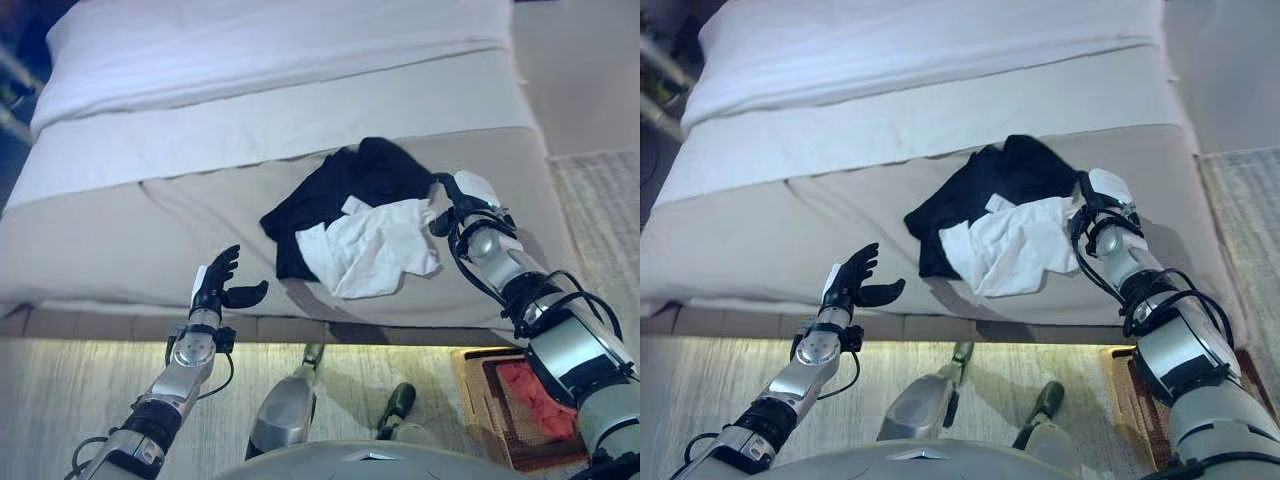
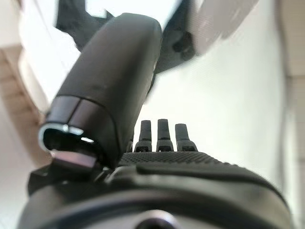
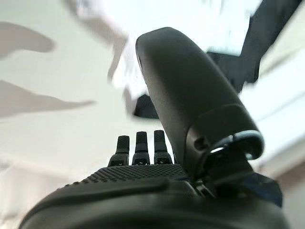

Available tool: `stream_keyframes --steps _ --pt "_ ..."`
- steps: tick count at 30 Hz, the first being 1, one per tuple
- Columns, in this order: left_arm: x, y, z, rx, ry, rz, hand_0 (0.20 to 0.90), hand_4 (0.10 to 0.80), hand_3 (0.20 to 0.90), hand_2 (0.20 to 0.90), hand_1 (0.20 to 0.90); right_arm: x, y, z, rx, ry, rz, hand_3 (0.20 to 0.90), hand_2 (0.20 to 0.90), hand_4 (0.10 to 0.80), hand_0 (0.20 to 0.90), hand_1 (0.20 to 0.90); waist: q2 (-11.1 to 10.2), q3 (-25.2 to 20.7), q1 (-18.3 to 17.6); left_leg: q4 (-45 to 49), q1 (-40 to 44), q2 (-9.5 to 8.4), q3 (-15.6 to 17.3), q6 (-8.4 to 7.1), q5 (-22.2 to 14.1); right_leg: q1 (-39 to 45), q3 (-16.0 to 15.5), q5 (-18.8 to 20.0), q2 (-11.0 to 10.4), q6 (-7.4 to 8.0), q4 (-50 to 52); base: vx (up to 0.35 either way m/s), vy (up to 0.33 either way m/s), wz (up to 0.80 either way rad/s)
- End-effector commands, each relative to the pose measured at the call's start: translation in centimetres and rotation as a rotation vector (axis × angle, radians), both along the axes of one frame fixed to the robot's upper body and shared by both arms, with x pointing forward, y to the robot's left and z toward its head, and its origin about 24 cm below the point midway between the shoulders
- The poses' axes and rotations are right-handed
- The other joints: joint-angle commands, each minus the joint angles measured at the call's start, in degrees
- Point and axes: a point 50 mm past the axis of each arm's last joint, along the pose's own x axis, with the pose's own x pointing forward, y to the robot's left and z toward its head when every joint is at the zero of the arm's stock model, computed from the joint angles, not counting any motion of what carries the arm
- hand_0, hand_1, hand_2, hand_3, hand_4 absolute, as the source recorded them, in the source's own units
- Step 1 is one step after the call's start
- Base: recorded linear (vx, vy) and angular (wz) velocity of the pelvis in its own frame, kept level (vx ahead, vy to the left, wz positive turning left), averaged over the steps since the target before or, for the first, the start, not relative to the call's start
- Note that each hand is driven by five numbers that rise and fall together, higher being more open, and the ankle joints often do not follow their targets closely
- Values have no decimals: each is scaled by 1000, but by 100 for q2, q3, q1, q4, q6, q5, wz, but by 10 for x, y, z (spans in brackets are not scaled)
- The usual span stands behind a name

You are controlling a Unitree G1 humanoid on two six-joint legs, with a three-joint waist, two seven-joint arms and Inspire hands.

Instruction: Pick up the clothes from the bed and place them into the basket

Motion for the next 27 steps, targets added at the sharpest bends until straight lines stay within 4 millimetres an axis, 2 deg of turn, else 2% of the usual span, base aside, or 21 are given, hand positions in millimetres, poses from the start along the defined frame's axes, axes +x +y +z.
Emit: stream_keyframes --steps 1,4,8,11,19,25,26,27 --pt "33 0 71 66 -355 -103 900 800 900 900 900 35 19 86 -106 -255 82 900 900 800 900 900 -151 506 205 546 21 -130 101 1 -846 -405 111 -1081 -250 -434 1454 -5 -40 29" --pt "38 -1 84 66 -416 -113 900 800 900 900 900 37 22 88 -115 -266 69 900 900 800 900 900 -81 896 329 1215 -357 -283 26 75 -1003 -731 20 -1284 -412 -470 2158 -94 -17 10" --pt "44 -6 95 66 -475 -128 900 800 900 900 900 42 30 93 -111 -274 49 900 900 800 900 900 4 1380 432 2177 -892 -513 -15 262 -1300 -1210 19 -1553 -740 -492 3267 -99 -16 25" --pt "46 -15 99 46 -497 -144 900 800 900 900 900 43 27 88 -112 -239 6 900 900 800 900 900 26 1460 492 2691 -1358 -659 -65 421 -1535 -1679 117 -1712 -876 -496 3867 -54 -7 24" --pt "42 -30 101 7 -538 -159 900 800 900 900 900 43 12 92 -107 -177 -80 900 900 800 900 900 193 1460 521 3649 -2420 -851 -12 576 -1837 -2674 276 -1992 -891 -563 4839 -72 29 1" --pt "41 -29 98 15 -532 -160 900 800 900 900 900 47 14 103 -108 -180 -70 900 900 800 900 900 234 1460 520 4119 -2745 -907 19 632 -2040 -3015 387 -2082 -880 -612 5189 -49 11 0" --pt "40 -29 98 17 -530 -159 900 800 900 900 900 47 15 104 -105 -188 -63 551 601 451 601 601 233 1460 512 4159 -2746 -905 28 636 -2066 -3025 409 -2085 -880 -609 5214 -55 24 -2" --pt "40 -28 97 16 -529 -157 900 800 900 900 900 47 16 104 -106 -196 -56 428 495 328 495 495 229 1460 497 4185 -2740 -898 38 635 -2085 -3018 425 -2081 -881 -603 5213 -37 48 -3"
